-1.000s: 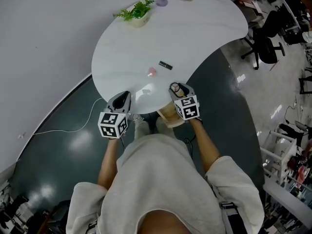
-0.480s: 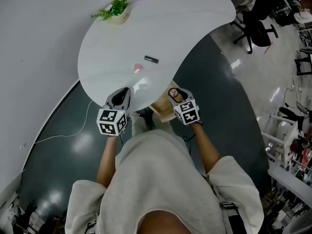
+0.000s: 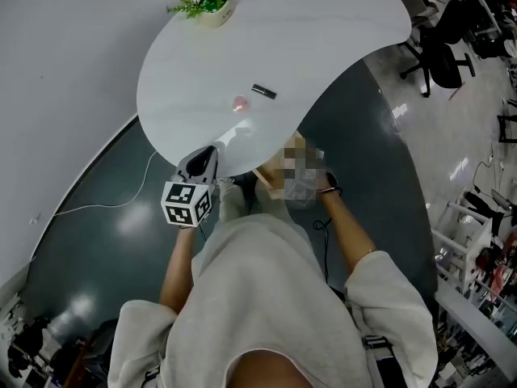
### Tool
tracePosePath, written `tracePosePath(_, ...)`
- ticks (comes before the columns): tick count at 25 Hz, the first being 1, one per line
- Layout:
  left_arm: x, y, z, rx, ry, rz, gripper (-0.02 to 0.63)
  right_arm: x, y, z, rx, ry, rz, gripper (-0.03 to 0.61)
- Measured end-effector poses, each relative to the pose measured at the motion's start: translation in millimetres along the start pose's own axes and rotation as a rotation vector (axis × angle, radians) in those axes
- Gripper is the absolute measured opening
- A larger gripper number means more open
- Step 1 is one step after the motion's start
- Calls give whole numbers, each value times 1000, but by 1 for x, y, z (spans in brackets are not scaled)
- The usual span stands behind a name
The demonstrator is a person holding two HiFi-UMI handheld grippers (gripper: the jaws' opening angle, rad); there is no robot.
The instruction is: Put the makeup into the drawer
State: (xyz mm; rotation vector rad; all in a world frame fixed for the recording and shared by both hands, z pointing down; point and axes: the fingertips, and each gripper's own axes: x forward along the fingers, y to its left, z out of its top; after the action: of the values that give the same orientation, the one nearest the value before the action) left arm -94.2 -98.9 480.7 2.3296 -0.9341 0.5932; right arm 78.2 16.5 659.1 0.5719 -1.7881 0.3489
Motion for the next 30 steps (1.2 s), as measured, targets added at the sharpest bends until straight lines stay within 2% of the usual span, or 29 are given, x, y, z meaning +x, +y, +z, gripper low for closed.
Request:
tracePosePath(7, -2, 1, -20, -17, 29, 28, 23, 32, 15, -15, -377, 102, 66, 209)
tracePosePath(14, 1, -1, -32, -20, 57, 44, 23, 59, 24, -26, -662, 138, 100, 209)
tracePosePath(22, 5, -1, -41, -39, 76, 71, 23, 92, 24, -33, -729, 149, 158, 209)
tracePosePath(30, -2, 16, -56, -75, 85, 119, 23, 133, 27, -32, -701, 159, 204, 209)
